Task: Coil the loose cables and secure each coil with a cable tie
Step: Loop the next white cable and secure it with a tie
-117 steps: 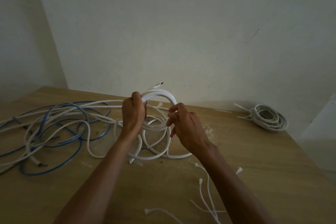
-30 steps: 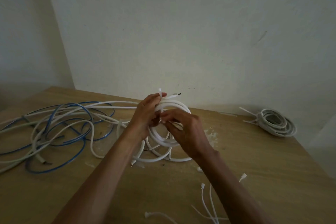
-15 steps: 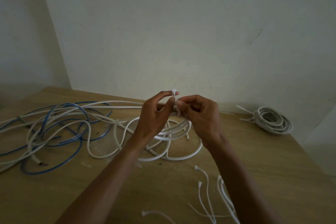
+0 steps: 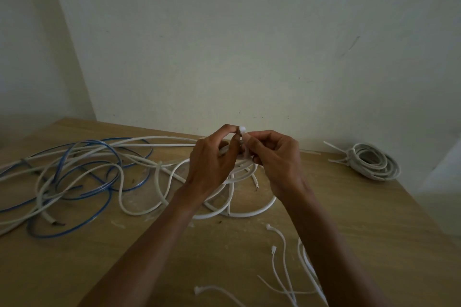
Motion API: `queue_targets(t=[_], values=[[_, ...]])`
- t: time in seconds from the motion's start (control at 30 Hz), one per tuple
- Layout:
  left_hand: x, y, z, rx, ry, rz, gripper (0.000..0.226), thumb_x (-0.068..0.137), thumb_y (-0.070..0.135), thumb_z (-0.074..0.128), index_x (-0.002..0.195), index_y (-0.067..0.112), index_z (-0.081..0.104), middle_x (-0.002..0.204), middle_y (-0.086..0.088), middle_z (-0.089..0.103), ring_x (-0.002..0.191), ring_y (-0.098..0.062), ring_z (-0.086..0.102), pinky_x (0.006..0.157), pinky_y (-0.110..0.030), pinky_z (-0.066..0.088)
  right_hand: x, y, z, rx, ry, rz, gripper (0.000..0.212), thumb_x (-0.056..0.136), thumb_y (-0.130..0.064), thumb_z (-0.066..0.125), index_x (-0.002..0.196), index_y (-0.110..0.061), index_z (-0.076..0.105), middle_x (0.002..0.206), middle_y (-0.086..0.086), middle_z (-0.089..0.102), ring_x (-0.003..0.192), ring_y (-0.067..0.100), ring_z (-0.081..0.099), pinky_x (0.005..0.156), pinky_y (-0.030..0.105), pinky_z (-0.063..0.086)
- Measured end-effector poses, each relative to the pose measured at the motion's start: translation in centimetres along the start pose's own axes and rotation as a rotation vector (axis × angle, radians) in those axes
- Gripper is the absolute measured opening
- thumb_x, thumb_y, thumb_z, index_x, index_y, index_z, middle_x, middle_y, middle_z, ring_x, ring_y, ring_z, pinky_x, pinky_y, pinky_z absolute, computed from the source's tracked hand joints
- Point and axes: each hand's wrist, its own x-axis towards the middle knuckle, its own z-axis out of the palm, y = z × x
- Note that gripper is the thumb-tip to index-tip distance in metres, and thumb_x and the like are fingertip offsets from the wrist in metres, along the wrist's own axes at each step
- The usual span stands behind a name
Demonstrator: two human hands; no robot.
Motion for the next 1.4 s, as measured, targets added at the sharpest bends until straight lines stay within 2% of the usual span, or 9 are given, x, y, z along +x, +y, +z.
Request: queue_targets(t=[0.2,0.33,0.5,0.6,0.73,0.93,1.13,1.23,1.4], values=[[-0.2,0.2,-0.2,0.165,0.04,0.103,0.024,0.104,0.045,0.049,0.118,0.033,0.063,0.057,0.011,0.064,0.05,-0.003,0.06,0.045,-0.026,0.045,0.4,0.3,-0.4,0.07,0.002,0.096,0.014,0.091,-0.004,0.067,0.1,0.006,0.07,0.08,0.016,0.072,0.067,0.02,0.069,0.062,0.025,0.057],[-0.2,0.0,-0.2,0.259,0.049,0.157,0.024,0.104,0.043,0.049,0.118,0.029,0.063,0.056,0.012,0.059,0.048,-0.003,0.055,0.045,-0.025,0.044,0.8,0.0,-0.8,0.185,-0.014,0.239,0.029,0.079,-0.014,0.075,0.102,0.004,0.069,0.081,0.014,0.072,0.069,0.021,0.069,0.068,0.029,0.061],[0.0,-0.2,-0.3,0.186,0.007,0.192,0.022,0.105,0.039,0.051,0.114,0.024,0.065,0.058,0.015,0.058,0.047,-0.002,0.055,0.042,-0.026,0.043,1.0,-0.6,-1.2,0.233,-0.056,0.346,0.024,0.072,-0.016,0.074,0.093,-0.005,0.069,0.077,0.01,0.071,0.065,0.015,0.068,0.063,0.022,0.058],[-0.1,-0.4,-0.2,0.162,-0.027,0.211,0.024,0.105,0.038,0.051,0.112,0.02,0.066,0.061,0.013,0.06,0.047,-0.004,0.055,0.043,-0.031,0.045,1.0,-0.6,-1.4,0.184,-0.058,0.389,0.019,0.082,-0.011,0.07,0.098,-0.003,0.067,0.077,0.009,0.071,0.065,0.014,0.066,0.062,0.021,0.056],[-0.1,-0.6,-0.1,0.129,-0.073,0.189,0.029,0.104,0.041,0.051,0.117,0.021,0.067,0.062,0.007,0.065,0.05,-0.008,0.06,0.046,-0.032,0.048,1.1,-0.5,-1.6,0.123,-0.039,0.385,0.009,0.091,-0.005,0.066,0.099,-0.004,0.066,0.076,0.008,0.071,0.065,0.014,0.067,0.06,0.02,0.055],[-0.2,-1.0,0.0,0.036,-0.072,0.109,0.029,0.104,0.049,0.049,0.114,0.027,0.065,0.07,0.003,0.072,0.056,-0.013,0.068,0.048,-0.04,0.052,1.2,-0.1,-1.2,0.161,-0.044,0.32,0.02,0.078,-0.011,0.075,0.093,-0.006,0.064,0.076,0.011,0.072,0.066,0.016,0.07,0.063,0.024,0.058],[-0.3,-0.8,0.6,0.028,-0.014,0.082,0.017,0.105,0.036,0.054,0.111,0.024,0.064,0.07,0.008,0.072,0.056,-0.006,0.068,0.045,-0.033,0.051,1.2,0.0,-1.4,0.118,-0.052,0.299,0.028,0.071,-0.016,0.076,0.093,-0.005,0.062,0.078,0.013,0.072,0.072,0.021,0.07,0.077,0.035,0.057],[-0.4,-0.7,0.6,0.087,-0.001,0.116,0.021,0.105,0.04,0.05,0.113,0.026,0.063,0.066,0.008,0.069,0.054,-0.006,0.065,0.045,-0.035,0.05,1.1,0.1,-1.4,0.129,-0.033,0.291,0.03,0.07,-0.015,0.076,0.093,-0.004,0.061,0.078,0.014,0.072,0.071,0.021,0.071,0.072,0.033,0.06],[-0.6,-0.4,0.6,0.179,0.03,0.172,0.027,0.105,0.045,0.045,0.112,0.026,0.063,0.059,0.01,0.062,0.048,-0.004,0.057,0.043,-0.03,0.045,1.0,0.1,-1.1,0.185,0.003,0.269,0.026,0.071,-0.014,0.076,0.089,-0.006,0.061,0.075,0.012,0.071,0.066,0.019,0.071,0.062,0.026,0.059]])
